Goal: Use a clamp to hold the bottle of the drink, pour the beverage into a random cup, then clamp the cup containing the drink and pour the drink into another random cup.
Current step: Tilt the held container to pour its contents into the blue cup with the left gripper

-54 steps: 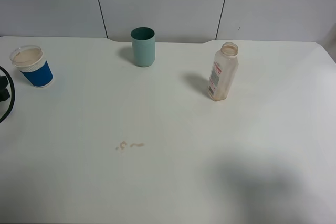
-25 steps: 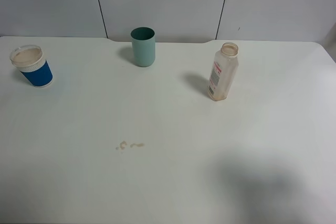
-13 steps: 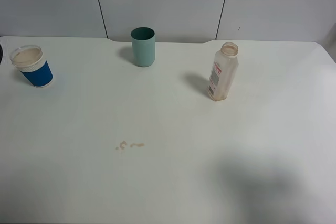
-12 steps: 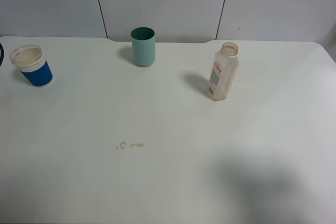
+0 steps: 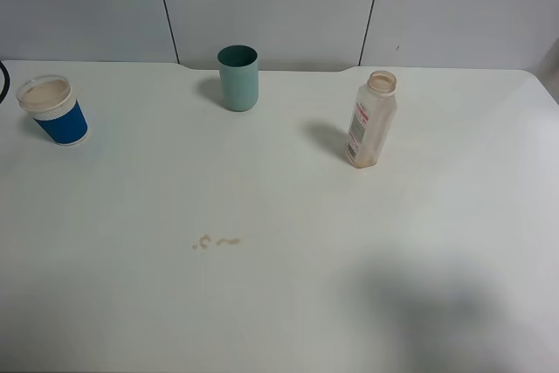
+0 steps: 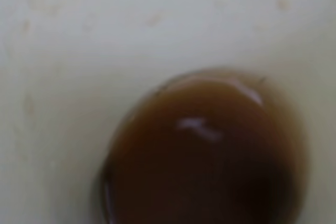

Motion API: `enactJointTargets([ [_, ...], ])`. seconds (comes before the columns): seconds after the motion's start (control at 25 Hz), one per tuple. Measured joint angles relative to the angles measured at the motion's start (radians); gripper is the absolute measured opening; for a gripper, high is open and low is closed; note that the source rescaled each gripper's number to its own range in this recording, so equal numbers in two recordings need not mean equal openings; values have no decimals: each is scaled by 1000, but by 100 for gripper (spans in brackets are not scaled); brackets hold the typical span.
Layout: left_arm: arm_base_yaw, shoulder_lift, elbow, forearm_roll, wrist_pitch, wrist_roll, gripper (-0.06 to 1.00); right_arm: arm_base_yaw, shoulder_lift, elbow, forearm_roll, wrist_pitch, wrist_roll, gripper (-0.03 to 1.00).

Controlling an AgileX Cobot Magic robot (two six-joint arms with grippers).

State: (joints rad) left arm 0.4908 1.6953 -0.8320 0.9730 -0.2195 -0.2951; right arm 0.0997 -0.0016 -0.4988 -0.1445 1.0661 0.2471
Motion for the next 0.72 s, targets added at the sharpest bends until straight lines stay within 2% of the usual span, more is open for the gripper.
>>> enactJointTargets([
  [0.32,-66,0,-11,3,30,32,1,0,0,0,0,0,0,100],
  [0.48,-76,0,-11,3,55,80,1,0,0,0,0,0,0,100],
  [0.72,-76,0,-11,23,77,95,1,0,0,0,0,0,0,100],
])
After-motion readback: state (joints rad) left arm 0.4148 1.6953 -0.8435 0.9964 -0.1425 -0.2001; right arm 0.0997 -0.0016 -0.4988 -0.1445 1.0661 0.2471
